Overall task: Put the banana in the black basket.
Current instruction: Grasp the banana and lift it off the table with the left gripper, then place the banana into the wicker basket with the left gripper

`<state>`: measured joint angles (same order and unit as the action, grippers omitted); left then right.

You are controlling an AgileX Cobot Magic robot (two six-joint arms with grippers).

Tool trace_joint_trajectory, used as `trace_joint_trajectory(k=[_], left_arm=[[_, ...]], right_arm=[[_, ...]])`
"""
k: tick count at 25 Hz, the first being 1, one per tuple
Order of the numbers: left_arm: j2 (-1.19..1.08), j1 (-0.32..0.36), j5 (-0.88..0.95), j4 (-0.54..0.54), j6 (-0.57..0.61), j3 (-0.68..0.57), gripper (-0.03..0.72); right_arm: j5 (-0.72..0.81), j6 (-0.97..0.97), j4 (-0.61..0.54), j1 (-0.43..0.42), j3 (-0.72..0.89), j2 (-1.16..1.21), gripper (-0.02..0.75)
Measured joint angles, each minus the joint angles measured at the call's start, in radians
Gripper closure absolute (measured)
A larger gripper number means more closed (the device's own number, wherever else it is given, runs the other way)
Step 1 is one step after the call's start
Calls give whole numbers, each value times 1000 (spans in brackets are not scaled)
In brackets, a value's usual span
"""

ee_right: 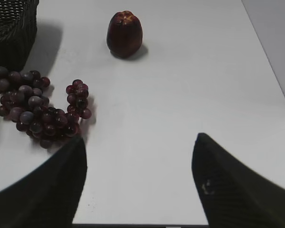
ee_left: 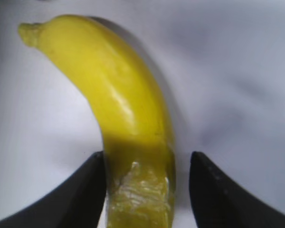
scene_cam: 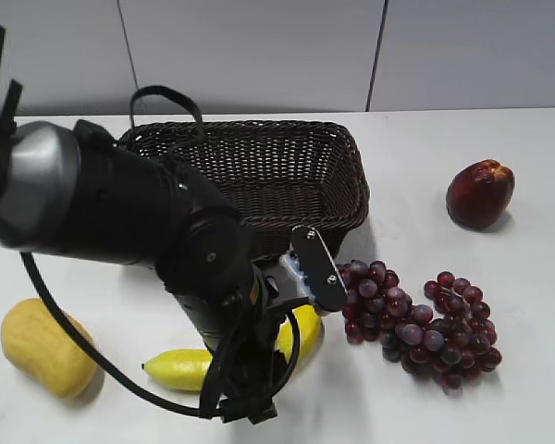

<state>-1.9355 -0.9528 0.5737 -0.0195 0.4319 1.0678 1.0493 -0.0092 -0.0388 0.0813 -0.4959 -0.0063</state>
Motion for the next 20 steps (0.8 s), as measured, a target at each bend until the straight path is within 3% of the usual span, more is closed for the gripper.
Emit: trace_joint_trajectory(k=[4, 12, 20], left_arm=[[0, 0, 0, -1, 0, 0, 270], [4, 0, 32, -1, 0, 1, 276], [111, 0, 239, -41, 0, 75, 278]], right_arm=[[0, 0, 0, 0, 0, 0, 183], [0, 0, 0, 0, 0, 0, 183], [0, 0, 0, 0, 0, 0, 183]])
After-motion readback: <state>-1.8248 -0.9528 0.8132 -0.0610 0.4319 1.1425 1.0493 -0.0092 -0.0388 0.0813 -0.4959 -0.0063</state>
